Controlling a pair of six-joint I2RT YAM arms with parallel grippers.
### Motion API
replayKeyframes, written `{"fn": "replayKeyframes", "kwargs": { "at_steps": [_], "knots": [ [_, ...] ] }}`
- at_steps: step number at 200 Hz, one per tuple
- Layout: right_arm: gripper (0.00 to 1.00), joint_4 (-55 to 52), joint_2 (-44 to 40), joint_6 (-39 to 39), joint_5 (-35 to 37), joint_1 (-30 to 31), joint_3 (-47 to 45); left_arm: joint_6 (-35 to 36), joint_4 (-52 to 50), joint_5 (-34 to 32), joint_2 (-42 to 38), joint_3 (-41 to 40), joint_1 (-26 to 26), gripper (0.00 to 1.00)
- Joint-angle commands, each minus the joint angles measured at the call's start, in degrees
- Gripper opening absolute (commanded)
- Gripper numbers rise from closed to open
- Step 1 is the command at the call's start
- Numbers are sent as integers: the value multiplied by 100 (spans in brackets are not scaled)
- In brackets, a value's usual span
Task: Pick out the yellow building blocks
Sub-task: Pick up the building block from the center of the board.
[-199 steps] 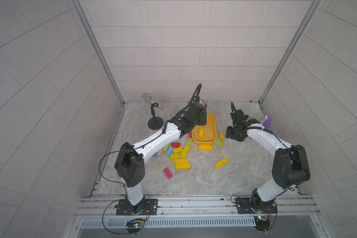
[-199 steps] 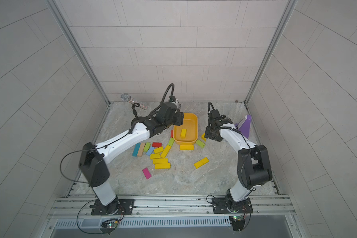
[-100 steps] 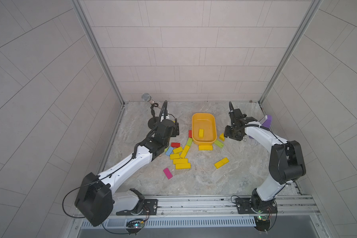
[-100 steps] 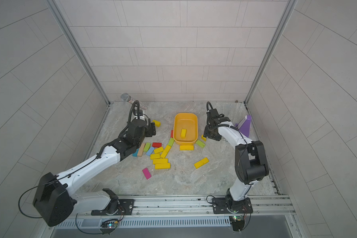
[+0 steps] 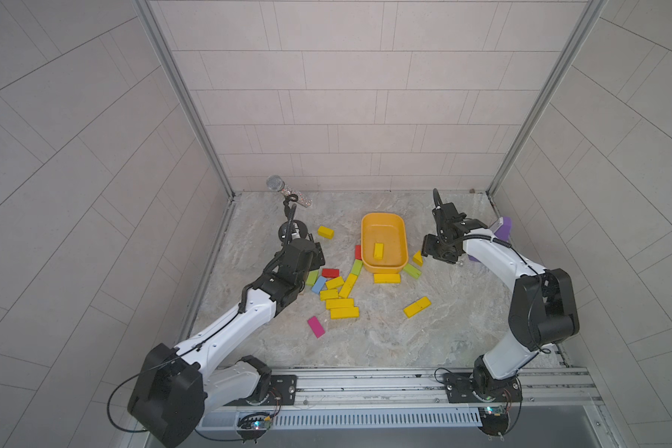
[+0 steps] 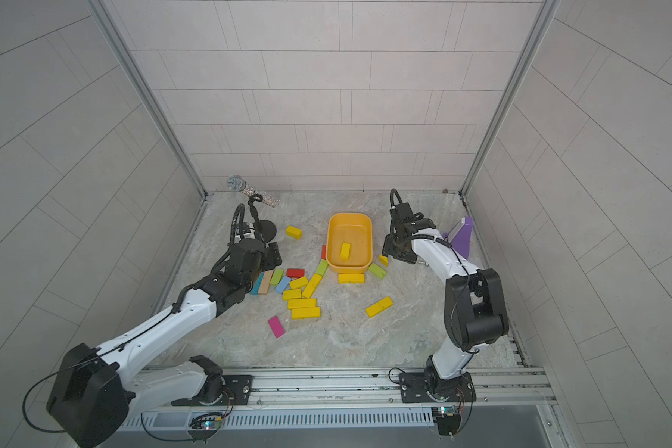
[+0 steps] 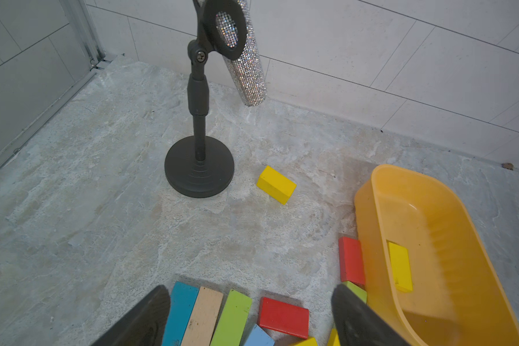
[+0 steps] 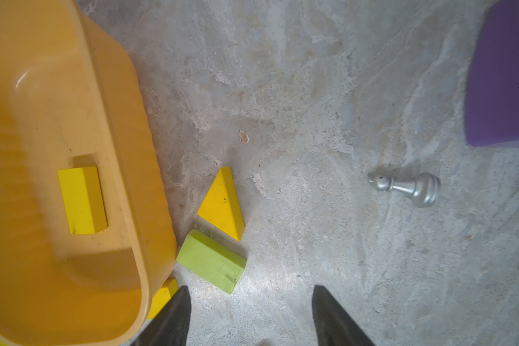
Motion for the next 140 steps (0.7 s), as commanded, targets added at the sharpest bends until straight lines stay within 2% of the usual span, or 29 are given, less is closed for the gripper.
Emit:
{"fn": "replayKeyframes", "kwargs": {
  "at_steps": [1, 46, 114, 140],
  "knots": [
    [66, -174, 137, 26, -53, -33, -21, -268, -46, 37, -142, -72, 164, 89],
    [68, -308, 683, 113, -344, -25, 419, -290, -39, 154, -247, -202, 303, 89],
    [69, -752, 1557, 127, -181, -95, 1409, -326, -72, 254, -219, -199, 394, 89],
    [67, -722, 1718, 250, -193, -64, 1466, -332, -116, 211, -238, -198, 412, 89]
  ]
}}
